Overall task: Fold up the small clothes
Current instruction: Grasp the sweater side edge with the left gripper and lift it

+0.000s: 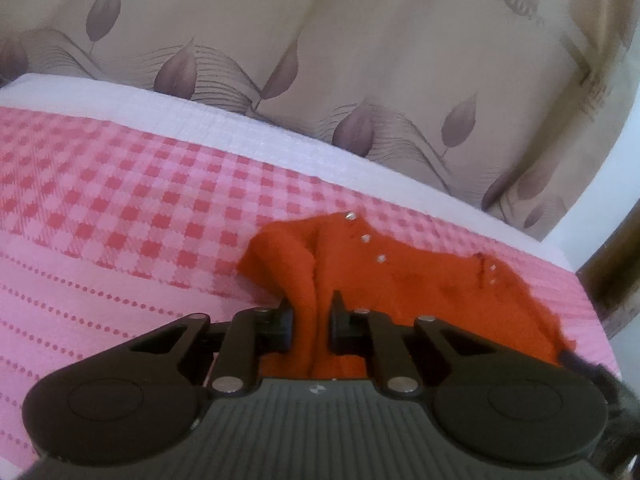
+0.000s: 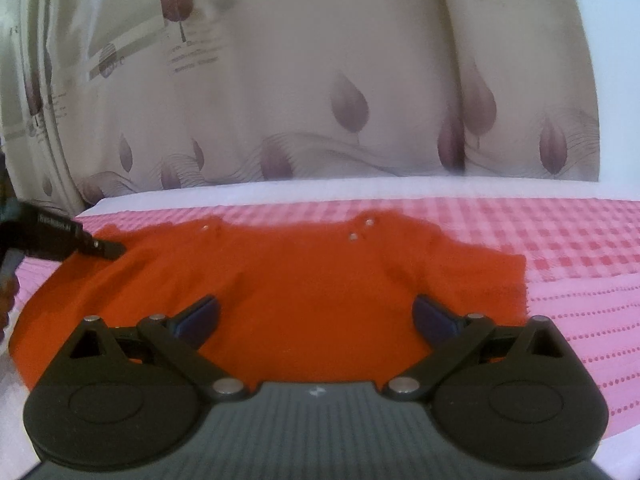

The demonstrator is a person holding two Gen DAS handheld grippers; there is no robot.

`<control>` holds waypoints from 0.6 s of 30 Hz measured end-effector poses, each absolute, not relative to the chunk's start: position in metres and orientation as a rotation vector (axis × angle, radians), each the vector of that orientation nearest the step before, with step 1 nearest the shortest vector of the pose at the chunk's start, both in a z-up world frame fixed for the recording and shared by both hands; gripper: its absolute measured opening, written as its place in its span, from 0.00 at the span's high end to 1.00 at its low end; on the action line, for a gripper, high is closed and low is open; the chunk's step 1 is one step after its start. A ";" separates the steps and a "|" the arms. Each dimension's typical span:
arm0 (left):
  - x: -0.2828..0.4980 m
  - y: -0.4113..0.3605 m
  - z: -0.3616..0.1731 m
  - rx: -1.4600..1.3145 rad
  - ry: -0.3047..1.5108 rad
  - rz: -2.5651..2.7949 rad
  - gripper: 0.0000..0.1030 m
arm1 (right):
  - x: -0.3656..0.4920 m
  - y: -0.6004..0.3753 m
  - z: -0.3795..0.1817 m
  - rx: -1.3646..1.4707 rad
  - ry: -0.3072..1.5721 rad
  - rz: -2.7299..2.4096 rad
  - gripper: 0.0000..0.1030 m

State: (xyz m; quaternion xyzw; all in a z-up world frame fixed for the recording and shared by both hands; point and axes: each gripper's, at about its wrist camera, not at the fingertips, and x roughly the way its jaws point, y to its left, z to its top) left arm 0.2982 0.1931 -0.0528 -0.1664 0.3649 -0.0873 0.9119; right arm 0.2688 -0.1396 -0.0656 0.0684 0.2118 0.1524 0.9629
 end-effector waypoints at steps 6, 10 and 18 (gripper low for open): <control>0.298 0.172 -0.029 -0.367 0.789 -0.161 0.86 | 0.267 -0.145 -0.067 0.168 0.414 0.321 0.00; 0.300 0.145 -0.014 -0.411 0.820 -0.163 0.87 | 0.265 -0.149 -0.067 0.185 0.405 0.337 0.00; 0.305 0.073 -0.001 -0.453 0.895 -0.231 0.92 | 0.265 -0.150 -0.066 0.195 0.400 0.349 0.00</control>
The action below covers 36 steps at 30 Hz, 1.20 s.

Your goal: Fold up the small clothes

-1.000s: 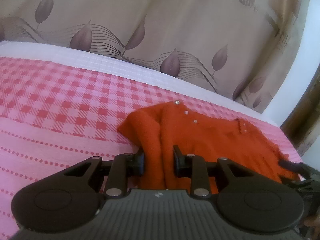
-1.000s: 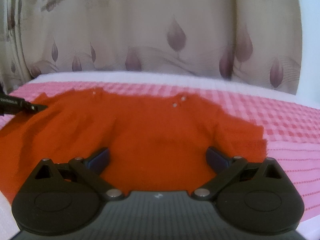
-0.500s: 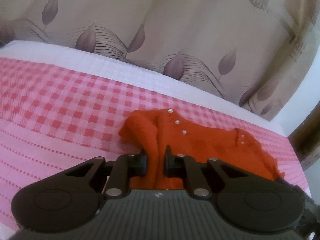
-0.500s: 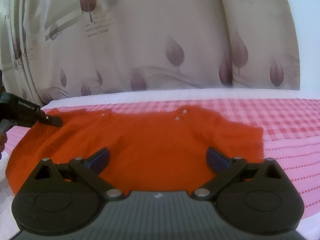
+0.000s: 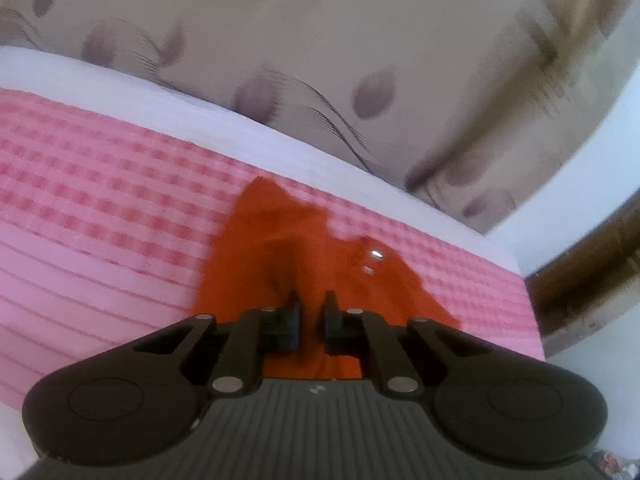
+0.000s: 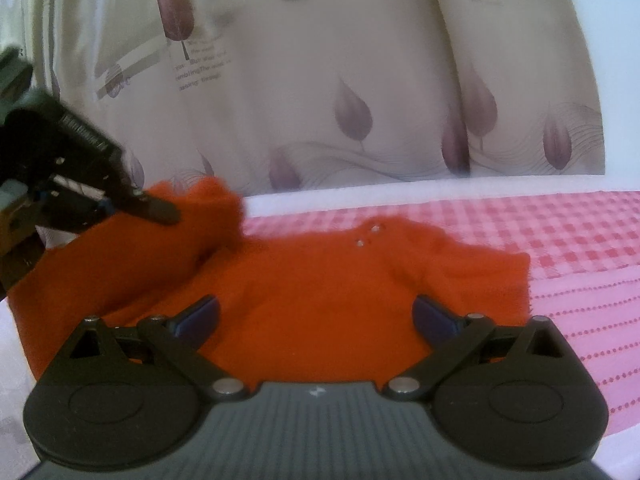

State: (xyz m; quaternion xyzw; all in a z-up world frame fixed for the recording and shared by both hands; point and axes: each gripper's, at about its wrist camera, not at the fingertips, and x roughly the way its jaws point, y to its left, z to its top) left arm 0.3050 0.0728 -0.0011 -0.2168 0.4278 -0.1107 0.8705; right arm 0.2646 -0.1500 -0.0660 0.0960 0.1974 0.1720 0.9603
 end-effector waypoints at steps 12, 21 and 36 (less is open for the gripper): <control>0.280 0.057 0.012 -0.552 0.814 -0.440 0.58 | 0.265 -0.152 -0.066 0.197 0.406 0.380 0.00; 0.207 0.125 -0.021 -0.303 0.537 -0.361 0.15 | 0.264 -0.172 -0.056 0.472 0.402 0.596 0.00; 0.158 0.104 -0.074 -0.212 0.388 -0.597 0.20 | 0.328 -0.142 -0.066 0.892 0.628 0.885 0.00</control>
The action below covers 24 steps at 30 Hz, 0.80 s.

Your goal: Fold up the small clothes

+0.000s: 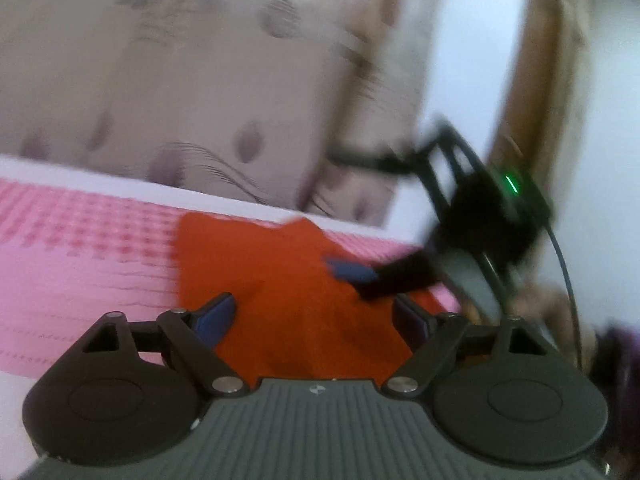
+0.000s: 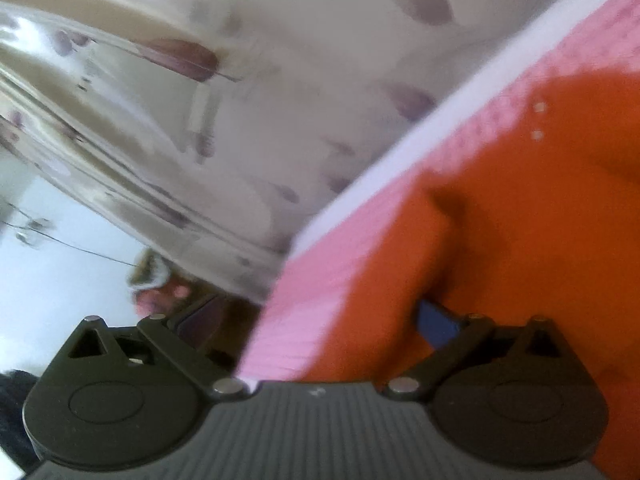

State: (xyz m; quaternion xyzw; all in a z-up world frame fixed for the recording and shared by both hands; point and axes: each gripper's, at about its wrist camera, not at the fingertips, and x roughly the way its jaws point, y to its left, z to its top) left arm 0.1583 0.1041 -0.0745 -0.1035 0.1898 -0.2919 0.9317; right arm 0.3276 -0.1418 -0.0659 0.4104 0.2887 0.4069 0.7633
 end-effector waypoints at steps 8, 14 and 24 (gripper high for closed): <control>0.167 0.105 -0.082 -0.243 0.411 -0.625 0.13 | 0.322 -0.142 -0.059 0.833 0.679 0.827 0.00; 0.166 0.104 -0.081 -0.225 0.420 -0.645 0.07 | 0.325 -0.134 -0.075 0.848 0.759 0.825 0.00; 0.168 0.101 -0.082 -0.221 0.444 -0.677 0.04 | 0.346 -0.110 -0.074 0.779 0.768 0.818 0.01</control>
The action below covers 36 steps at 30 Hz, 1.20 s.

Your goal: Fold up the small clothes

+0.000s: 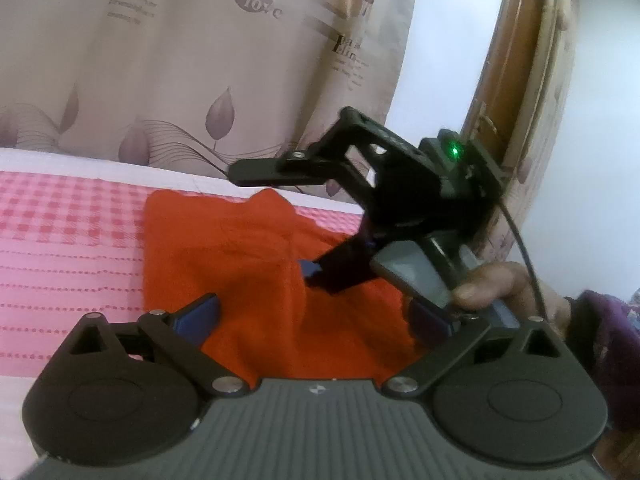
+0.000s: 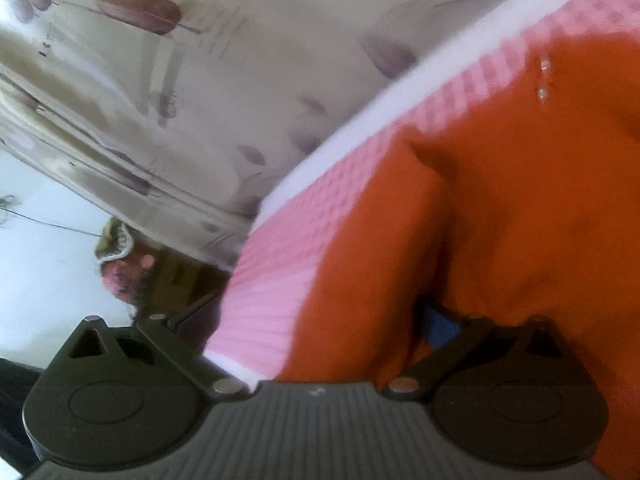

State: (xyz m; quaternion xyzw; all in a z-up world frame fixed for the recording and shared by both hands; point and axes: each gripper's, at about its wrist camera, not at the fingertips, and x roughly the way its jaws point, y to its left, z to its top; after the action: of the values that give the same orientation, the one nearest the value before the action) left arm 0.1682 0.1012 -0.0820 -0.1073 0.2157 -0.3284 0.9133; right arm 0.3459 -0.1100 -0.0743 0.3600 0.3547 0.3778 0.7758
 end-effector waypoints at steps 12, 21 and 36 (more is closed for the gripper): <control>0.167 0.126 -0.082 -0.387 0.424 -0.608 0.00 | 0.330 -0.095 -0.061 0.604 0.677 0.728 0.82; 0.167 0.150 -0.071 -0.604 0.447 -0.549 0.00 | 0.317 -0.166 -0.035 0.640 0.584 0.667 0.82; 0.193 0.080 -0.061 -0.466 0.494 -0.611 0.00 | 0.307 -0.271 -0.082 0.596 0.641 0.472 0.82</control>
State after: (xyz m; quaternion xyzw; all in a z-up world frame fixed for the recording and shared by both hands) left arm 0.1933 0.0803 -0.0612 -0.2250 0.2384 -0.2948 0.8976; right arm 0.3068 -0.2710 -0.0821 0.2860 0.3073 0.2266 0.8789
